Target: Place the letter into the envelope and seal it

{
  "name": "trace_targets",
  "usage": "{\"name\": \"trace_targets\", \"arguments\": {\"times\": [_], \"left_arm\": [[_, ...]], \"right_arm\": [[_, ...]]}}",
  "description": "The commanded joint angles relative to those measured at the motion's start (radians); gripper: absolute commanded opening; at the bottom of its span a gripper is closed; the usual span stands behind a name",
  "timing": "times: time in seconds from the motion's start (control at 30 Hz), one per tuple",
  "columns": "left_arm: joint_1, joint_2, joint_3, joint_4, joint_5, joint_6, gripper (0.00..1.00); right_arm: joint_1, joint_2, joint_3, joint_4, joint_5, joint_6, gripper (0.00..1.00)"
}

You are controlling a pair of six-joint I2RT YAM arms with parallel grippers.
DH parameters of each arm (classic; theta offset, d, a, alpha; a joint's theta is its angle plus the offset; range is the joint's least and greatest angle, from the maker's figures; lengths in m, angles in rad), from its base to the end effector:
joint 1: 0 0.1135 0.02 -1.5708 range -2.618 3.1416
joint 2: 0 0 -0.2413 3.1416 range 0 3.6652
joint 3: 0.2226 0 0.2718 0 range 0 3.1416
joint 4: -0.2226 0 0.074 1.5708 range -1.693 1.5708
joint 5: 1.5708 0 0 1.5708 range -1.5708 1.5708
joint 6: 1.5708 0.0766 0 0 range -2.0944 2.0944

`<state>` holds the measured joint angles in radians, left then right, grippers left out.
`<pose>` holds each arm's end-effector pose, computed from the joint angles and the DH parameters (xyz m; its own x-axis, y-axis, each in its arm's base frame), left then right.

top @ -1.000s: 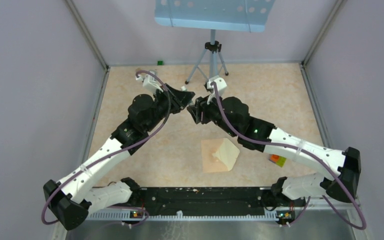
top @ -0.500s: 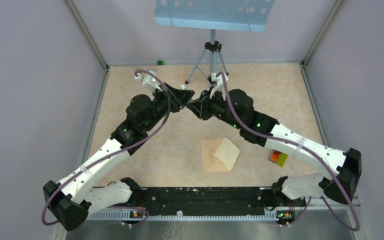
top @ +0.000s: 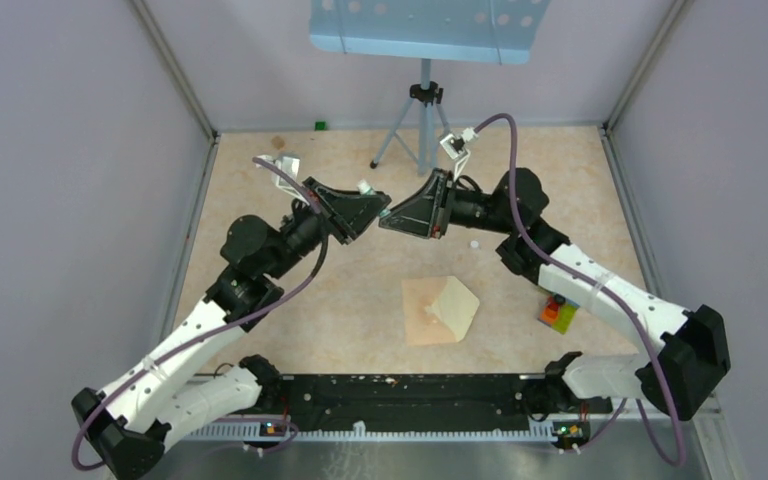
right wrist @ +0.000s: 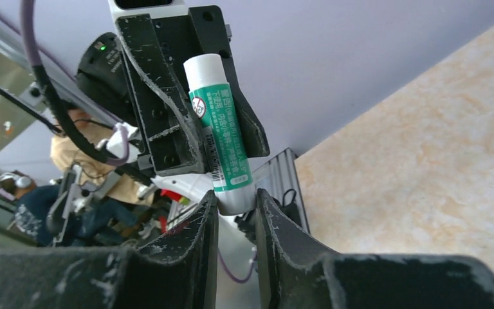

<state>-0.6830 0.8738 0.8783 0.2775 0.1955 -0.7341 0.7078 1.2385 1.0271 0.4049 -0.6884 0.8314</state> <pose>0.2025 -0.1840 0.4012 -0.3514 -0.5612 -0.7493 0.7117 0.3598 -0.6033 0.2295 0.2605 0.3702 -0.6225 0.2183 -0.7515 -0.7655 0.0299 0.6428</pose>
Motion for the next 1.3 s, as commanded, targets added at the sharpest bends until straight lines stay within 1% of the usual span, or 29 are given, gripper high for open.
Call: {"name": "trace_targets", "arguments": {"times": [0.0,0.07,0.13,0.2,0.23,0.27,0.33,0.4,0.47,0.6,0.7,0.83,1.0,1.13,1.23,1.27], "left_arm": [[-0.002,-0.049,-0.011,0.059,0.033,0.04,0.0],[-0.001,-0.049,-0.007,0.037,-0.011,0.036,0.0],[-0.002,-0.035,0.018,-0.01,-0.055,0.03,0.0],[-0.001,-0.016,0.044,-0.078,-0.115,0.018,0.0],[-0.001,0.0,0.057,-0.11,-0.148,0.011,0.0],[-0.001,0.014,0.074,-0.146,-0.175,0.002,0.0],[-0.001,0.045,0.114,-0.204,-0.186,-0.01,0.0],[-0.001,0.084,0.165,-0.282,-0.225,-0.025,0.0],[-0.002,0.121,0.205,-0.334,-0.217,-0.031,0.0],[-0.001,0.186,0.28,-0.409,-0.178,-0.045,0.0],[-0.001,0.215,0.312,-0.43,-0.149,-0.049,0.0],[-0.001,0.239,0.335,-0.447,-0.132,-0.058,0.0],[-0.001,0.246,0.337,-0.453,-0.126,-0.064,0.0],[-0.001,0.245,0.339,-0.454,-0.124,-0.06,0.0],[-0.001,0.246,0.338,-0.452,-0.119,-0.057,0.0],[-0.002,0.246,0.336,-0.448,-0.117,-0.056,0.0]], "right_arm": [[-0.051,0.002,0.0,0.147,-0.039,0.133,0.2],[-0.049,-0.016,0.01,0.071,0.0,0.075,0.37],[-0.048,-0.038,0.019,-0.015,0.055,0.014,0.49],[-0.043,-0.06,0.03,-0.103,0.12,-0.052,0.54],[-0.037,-0.073,0.037,-0.147,0.158,-0.094,0.55],[-0.024,-0.091,0.046,-0.204,0.234,-0.141,0.55],[0.03,-0.117,0.071,-0.319,0.383,-0.265,0.55],[0.082,-0.132,0.088,-0.396,0.503,-0.362,0.54],[0.129,-0.138,0.094,-0.429,0.596,-0.439,0.52],[0.236,-0.119,0.116,-0.476,0.786,-0.582,0.51],[0.298,-0.083,0.153,-0.5,0.905,-0.642,0.5],[0.338,-0.037,0.182,-0.501,1.018,-0.677,0.47],[0.341,-0.02,0.186,-0.462,1.043,-0.677,0.43],[0.341,-0.013,0.195,-0.468,1.045,-0.67,0.3],[0.341,-0.013,0.197,-0.469,1.026,-0.648,0.26],[0.34,-0.012,0.2,-0.472,1.018,-0.637,0.23]]}}
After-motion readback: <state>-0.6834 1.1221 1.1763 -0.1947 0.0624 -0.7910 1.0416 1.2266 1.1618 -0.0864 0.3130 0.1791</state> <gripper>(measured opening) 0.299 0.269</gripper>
